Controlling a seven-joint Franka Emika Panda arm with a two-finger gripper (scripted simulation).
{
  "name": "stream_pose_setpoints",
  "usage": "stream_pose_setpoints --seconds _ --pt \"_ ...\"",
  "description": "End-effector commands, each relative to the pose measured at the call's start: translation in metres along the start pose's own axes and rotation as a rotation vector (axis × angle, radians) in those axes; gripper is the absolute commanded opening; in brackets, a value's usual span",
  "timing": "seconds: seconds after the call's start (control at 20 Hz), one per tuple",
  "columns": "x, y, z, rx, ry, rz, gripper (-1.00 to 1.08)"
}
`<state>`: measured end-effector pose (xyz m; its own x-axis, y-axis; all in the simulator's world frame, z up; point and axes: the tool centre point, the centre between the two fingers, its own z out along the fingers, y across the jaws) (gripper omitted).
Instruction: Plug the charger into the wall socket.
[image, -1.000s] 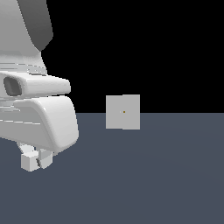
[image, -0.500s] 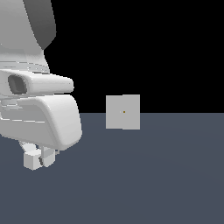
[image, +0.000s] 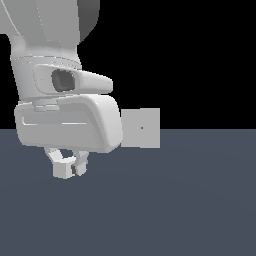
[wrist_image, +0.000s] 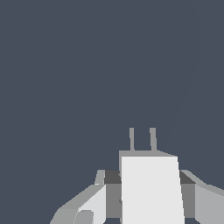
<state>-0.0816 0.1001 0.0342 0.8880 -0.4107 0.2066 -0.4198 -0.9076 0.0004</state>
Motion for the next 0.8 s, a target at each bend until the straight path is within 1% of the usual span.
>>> stream_pose_setpoints --seconds 0.0,0.45,0.75 --pt "0.010 0.011 -0.006 0.004 0.001 -0.021 -1.00" --pt "0.053 0.053 -0.028 0.022 0.002 -0.108 -1.00" --pt "0.076 0.071 -0.038 0.032 0.001 -0.151 -1.00"
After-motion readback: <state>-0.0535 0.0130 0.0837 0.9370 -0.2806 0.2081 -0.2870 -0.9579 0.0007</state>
